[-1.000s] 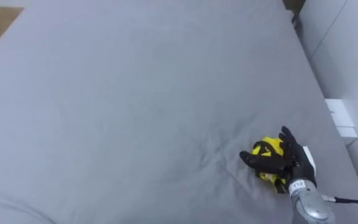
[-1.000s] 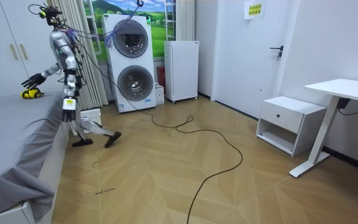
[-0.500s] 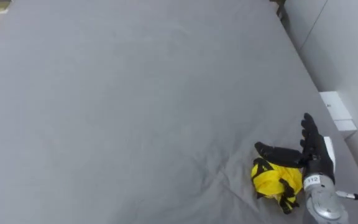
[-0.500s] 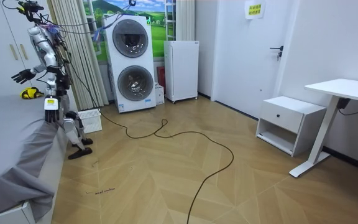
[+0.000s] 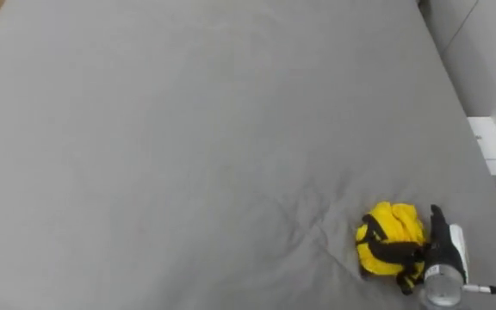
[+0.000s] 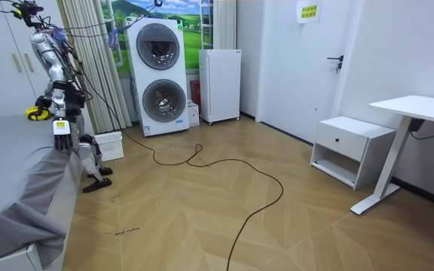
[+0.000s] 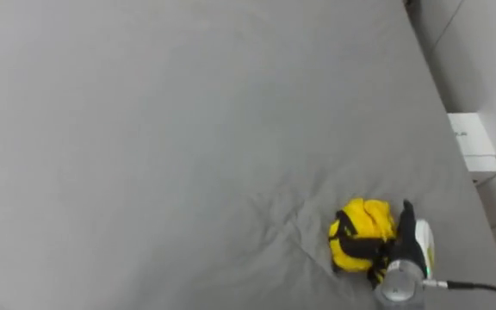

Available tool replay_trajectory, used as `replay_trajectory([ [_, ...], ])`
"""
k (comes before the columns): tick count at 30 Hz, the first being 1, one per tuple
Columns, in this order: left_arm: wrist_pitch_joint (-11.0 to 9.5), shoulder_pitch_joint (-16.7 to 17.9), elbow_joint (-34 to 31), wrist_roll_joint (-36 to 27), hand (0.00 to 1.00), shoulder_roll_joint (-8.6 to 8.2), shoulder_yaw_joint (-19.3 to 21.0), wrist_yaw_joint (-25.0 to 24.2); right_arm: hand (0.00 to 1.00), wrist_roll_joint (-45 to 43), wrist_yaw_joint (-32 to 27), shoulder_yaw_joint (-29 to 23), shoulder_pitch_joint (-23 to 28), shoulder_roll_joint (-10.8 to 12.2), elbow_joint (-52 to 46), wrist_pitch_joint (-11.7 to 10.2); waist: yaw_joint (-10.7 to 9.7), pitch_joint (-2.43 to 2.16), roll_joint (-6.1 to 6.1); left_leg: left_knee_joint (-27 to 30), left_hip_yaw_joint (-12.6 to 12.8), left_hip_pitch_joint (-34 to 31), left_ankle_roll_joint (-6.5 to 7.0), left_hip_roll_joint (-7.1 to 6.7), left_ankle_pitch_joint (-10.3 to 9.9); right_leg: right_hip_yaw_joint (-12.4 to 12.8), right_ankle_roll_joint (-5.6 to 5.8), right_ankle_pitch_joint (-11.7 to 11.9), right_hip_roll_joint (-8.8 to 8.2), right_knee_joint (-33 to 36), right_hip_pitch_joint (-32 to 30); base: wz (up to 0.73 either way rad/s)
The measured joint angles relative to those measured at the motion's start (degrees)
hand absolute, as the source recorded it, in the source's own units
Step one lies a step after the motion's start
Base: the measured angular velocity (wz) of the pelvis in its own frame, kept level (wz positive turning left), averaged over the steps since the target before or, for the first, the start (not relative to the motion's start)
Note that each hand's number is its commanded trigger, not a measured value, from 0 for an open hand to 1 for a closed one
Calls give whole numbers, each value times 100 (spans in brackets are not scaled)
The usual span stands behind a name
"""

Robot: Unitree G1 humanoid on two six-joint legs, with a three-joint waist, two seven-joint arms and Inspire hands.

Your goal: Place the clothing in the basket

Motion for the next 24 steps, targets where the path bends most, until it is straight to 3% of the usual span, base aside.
replay_trajectory([
  [7,-129,67,6,14,0,163,-3,-125,0,-59,80,172,-237,-160,1011,-191,157,-18,-17,16,-137,-39,2,-33,-2,-253,22,4,-19,-114,106,14],
  [8,-136,64,6,14,0,172,0,-125,10,-89,79,175,-237,-185,1047,-211,159,-20,-1,27,-137,-61,3,-35,-3,-315,23,4,-26,-114,105,19],
  [9,-147,62,5,24,0,197,-1,-127,70,-179,79,179,-235,-230,1128,-233,165,-4,34,30,-139,-80,4,-37,-3,-366,23,5,-34,-111,105,16],
  [10,-147,64,8,28,0,212,-1,-133,81,-235,78,179,-256,-245,1169,-235,175,1,43,32,-139,-86,5,-37,-2,-363,23,5,-36,-107,98,10],
  [11,-140,64,27,29,0,249,-2,-160,100,-284,77,179,-282,-278,1189,-227,244,9,75,87,-142,-128,7,-36,-3,-347,23,4,-37,-96,78,3],
  [13,-81,50,38,28,0,296,-2,-173,100,-341,74,179,-299,-359,1239,-215,290,-9,122,164,-159,-231,14,-36,-7,-352,24,3,-40,-86,11,5],
  [19,-8,-86,30,16,0,347,-84,-158,100,-83,-167,289,-465,-834,1423,-189,318,-7,278,328,-205,-488,55,-46,20,-473,36,13,-65,-95,-122,13],
  [21,-9,-132,31,12,0,348,-148,-139,100,105,-210,279,-475,-892,1434,-165,308,-2,315,321,-205,-511,57,-46,22,-474,35,18,-61,-95,-140,3],
  [24,-20,-174,31,12,0,353,-198,-130,100,373,-291,274,-479,-951,1471,-164,298,-32,374,278,-205,-498,56,-53,23,-466,37,20,-57,-97,-133,0],
])
